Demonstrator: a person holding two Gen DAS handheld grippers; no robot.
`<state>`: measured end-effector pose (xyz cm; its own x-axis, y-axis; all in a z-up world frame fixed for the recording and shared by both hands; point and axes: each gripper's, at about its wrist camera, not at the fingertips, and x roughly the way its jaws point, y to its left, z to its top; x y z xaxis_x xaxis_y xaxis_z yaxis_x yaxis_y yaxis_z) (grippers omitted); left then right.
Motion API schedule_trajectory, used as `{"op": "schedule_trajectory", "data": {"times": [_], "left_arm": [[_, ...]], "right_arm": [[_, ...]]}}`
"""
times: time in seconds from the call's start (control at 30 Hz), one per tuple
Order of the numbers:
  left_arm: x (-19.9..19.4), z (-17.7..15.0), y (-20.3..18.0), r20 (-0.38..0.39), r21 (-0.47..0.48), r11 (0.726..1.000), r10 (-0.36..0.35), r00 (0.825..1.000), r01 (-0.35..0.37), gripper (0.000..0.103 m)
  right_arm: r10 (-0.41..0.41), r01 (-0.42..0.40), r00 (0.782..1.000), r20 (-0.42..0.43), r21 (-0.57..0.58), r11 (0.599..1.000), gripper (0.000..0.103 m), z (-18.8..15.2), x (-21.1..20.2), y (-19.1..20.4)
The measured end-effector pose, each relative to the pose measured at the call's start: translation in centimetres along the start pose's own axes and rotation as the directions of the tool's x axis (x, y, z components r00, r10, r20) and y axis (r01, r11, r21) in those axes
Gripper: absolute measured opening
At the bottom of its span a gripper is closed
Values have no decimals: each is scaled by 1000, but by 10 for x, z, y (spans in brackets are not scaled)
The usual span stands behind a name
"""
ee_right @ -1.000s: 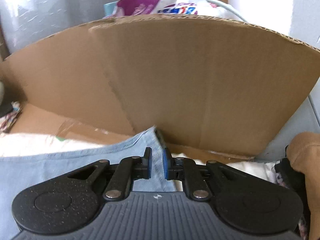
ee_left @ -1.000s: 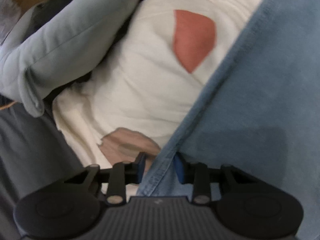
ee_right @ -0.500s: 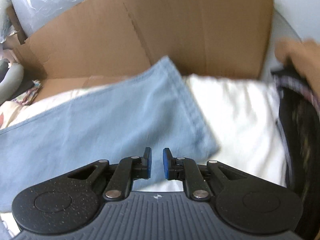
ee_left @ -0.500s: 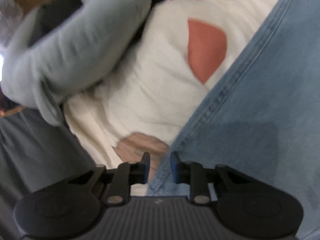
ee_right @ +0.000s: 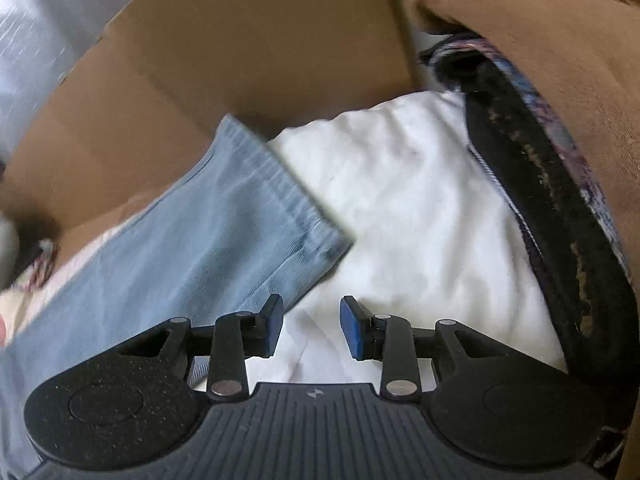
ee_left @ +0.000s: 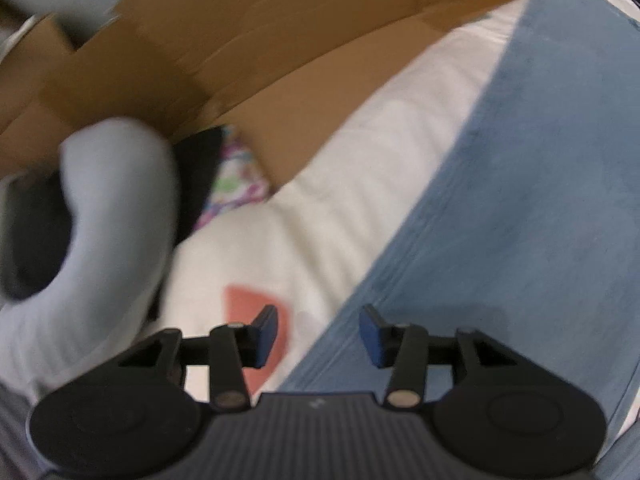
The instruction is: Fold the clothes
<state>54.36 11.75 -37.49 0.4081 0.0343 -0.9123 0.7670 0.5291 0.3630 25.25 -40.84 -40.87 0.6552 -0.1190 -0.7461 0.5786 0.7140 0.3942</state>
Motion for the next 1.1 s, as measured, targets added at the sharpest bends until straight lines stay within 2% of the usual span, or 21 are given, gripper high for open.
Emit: {"op": "schedule_trajectory", "data": {"times": [0.1, 0.27, 0.3, 0.33, 0.4, 0.57, 0.67, 0.8, 0.97, 1.1], "left_arm": [[9, 11, -18, 1, 16, 1000, -21, 1000, 21, 49], [25, 9, -46, -11, 52, 998, -34, 999, 34, 52], [26, 8, -51, -15, 56, 998, -34, 999, 35, 52], [26, 6, -55, -21, 59, 998, -34, 999, 35, 52], [26, 3, -57, -36, 51, 998, -27, 999, 29, 53], [27, 0, -55, -38, 21, 1000, 18, 999, -17, 52], [30, 0, -49, -57, -7, 997, 76, 995, -77, 37], [30, 4, -39, -79, -76, 995, 62, 995, -68, 37], [7, 19, -46, 8, -105, 994, 29, 1000, -28, 35], [-5, 37, -59, 61, -131, 991, -27, 998, 35, 35]], "right_arm": [[20, -20, 1000, 2, 30, 999, 40, 8, 11, -3], [27, -26, 999, -17, 35, 999, 38, 18, 24, -2], [30, -29, 999, -21, 39, 999, 26, 20, 27, -2], [26, -25, 999, -24, 36, 999, 10, 22, 29, -2], [21, -20, 1000, -22, 16, 1000, 5, 26, 28, -1], [-18, 18, 1000, 5, -27, 999, 4, 28, 14, 5], [-43, 43, 999, -11, -17, 999, 4, 26, 16, 4], [-102, 101, 994, -29, -11, 995, 7, 23, 16, 8], [-167, 167, 986, 9, -11, 986, 11, 22, 0, 12], [-135, 136, 989, 60, -10, 991, 11, 19, -14, 14]]}}
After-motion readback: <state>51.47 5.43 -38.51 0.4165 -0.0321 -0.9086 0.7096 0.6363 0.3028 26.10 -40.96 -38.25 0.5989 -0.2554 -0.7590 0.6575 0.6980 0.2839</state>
